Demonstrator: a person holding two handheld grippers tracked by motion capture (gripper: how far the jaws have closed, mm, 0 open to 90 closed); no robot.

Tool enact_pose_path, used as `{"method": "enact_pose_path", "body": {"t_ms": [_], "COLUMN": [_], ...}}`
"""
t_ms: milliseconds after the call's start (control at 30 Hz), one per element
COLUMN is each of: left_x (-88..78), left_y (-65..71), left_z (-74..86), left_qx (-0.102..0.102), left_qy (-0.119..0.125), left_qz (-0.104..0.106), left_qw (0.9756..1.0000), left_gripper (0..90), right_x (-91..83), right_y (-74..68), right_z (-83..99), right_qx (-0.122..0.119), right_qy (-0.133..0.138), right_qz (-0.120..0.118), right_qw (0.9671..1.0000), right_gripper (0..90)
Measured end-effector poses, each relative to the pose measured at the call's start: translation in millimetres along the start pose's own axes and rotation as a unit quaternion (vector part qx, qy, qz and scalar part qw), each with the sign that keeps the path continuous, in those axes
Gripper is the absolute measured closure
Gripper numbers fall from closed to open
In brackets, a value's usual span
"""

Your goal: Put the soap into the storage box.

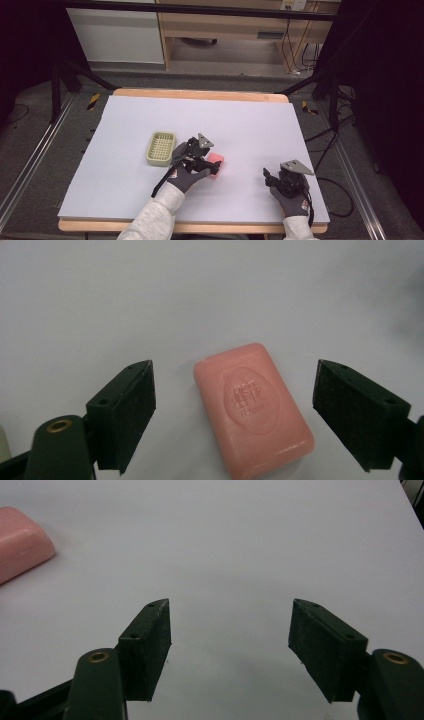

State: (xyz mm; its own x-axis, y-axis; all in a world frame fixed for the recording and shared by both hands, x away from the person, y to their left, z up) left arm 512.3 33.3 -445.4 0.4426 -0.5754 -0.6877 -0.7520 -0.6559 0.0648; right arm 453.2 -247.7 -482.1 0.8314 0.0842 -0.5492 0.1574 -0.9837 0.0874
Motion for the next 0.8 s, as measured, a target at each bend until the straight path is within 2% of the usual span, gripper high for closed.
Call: {"method": "enact_pose_path", "body": {"t_ms": [800], "left_x": [30.1], "left_y": [4.8], "left_z": [6.8], "left_qx": [-0.003], "left_qy": [-0.031], "left_qz": [0.002], "left_qw": [0.9995], "left_gripper": [17.0], "right_x": [0.2], "right_y": [-0.1], "right_z": [0.0], "right_qx": [0.0], "right_qy": [-0.001], "right_qz": [-0.004], "right_qw": [1.0], "right_gripper": [35.1]}}
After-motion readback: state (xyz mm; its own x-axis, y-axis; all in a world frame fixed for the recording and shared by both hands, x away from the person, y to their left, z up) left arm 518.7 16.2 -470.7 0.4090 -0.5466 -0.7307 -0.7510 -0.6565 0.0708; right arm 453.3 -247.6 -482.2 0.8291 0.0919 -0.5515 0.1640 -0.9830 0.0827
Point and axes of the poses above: each handheld gripper's, and its own axes: x roughly forward along the jaws, z roughly out of its underside, y roughly to its right, the point moved 2 cm from there along x, roughly forward along the jaws, and after that the axes turned 7 degrees about z, right-handed, at the moved point
